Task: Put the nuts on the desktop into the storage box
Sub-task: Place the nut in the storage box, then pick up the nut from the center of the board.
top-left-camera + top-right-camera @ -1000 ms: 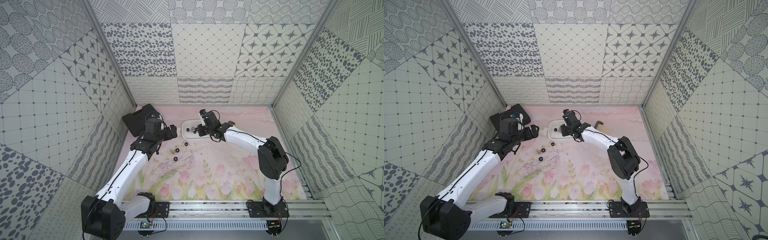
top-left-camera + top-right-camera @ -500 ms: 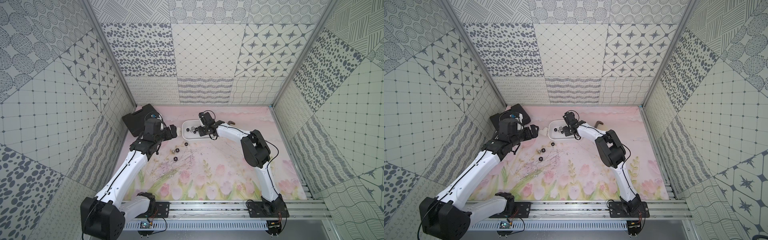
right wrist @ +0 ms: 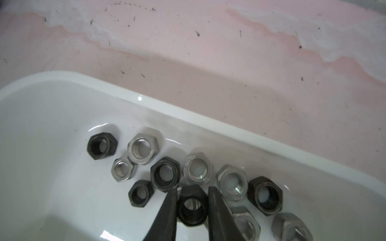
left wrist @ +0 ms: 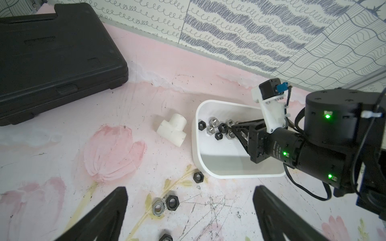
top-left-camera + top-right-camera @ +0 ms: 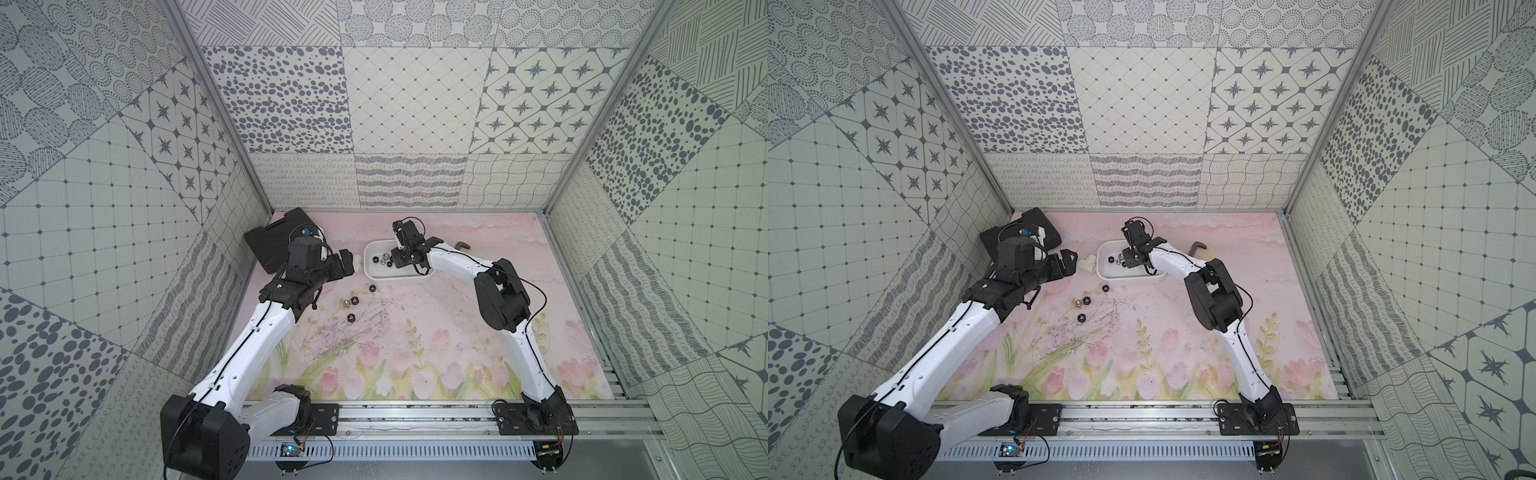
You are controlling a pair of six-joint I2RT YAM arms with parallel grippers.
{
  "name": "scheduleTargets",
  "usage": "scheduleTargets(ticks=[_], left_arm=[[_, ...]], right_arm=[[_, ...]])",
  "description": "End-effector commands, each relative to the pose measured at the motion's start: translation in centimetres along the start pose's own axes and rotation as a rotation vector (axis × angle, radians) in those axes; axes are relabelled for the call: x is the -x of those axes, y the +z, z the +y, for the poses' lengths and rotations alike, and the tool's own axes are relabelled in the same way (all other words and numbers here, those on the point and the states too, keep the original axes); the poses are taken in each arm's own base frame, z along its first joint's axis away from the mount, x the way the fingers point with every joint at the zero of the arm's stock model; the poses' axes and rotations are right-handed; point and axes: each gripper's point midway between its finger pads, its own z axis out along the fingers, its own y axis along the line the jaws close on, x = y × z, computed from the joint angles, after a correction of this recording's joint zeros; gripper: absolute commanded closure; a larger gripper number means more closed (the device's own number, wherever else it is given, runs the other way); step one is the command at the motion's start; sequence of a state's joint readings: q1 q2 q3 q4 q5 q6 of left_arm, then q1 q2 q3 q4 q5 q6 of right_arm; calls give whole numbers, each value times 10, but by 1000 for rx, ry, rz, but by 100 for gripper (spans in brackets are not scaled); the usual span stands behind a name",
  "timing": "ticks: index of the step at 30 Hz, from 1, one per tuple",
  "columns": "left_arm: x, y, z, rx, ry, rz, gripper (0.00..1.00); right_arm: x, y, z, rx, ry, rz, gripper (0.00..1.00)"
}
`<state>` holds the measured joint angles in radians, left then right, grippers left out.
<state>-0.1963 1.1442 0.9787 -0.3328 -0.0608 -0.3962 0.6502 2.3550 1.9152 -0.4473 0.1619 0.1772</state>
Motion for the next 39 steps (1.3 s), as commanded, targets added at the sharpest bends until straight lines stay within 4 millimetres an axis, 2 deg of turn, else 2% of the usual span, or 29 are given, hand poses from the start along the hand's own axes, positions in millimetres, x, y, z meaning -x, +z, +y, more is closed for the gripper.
scheduleTargets(ticks=[1, 6, 9, 12, 15, 21, 26, 29, 31, 34, 36, 39], left_arm=[[-4, -2, 5, 23, 21, 13, 1], [-5, -1, 4, 21, 22, 15, 1], [-4, -1, 4, 20, 22, 14, 1], [-5, -1, 4, 20, 22, 16, 1], [-4, -1, 3, 16, 22, 14, 1], [-3, -1, 3, 15, 22, 14, 1], [-3, -1, 2, 14, 22, 15, 1], [-4, 0, 2, 13, 23, 17, 1], [-3, 0, 2, 14, 22, 15, 1], [-3, 0, 3, 15, 22, 15, 1], [-3, 0, 2, 16, 23, 14, 1], [-2, 0, 2, 14, 15, 13, 1]], right_arm=[[-2, 11, -5, -19, -12, 14, 75], [-7, 17, -10, -38, -18, 27, 69], [-9, 16, -13, -50, -20, 30, 62], [-8, 11, -14, -55, -24, 25, 54], [-1, 0, -15, -59, -29, 6, 52], [31, -40, -6, -43, -52, -93, 50], [53, -83, 14, -5, -99, -167, 49], [58, -111, 29, 40, -111, -200, 48], [55, -128, 43, 80, -126, -209, 48], [37, -147, 75, 161, -163, -195, 48], [15, -155, 102, 220, -204, -177, 48], [-24, -158, 136, 278, -250, -150, 45]])
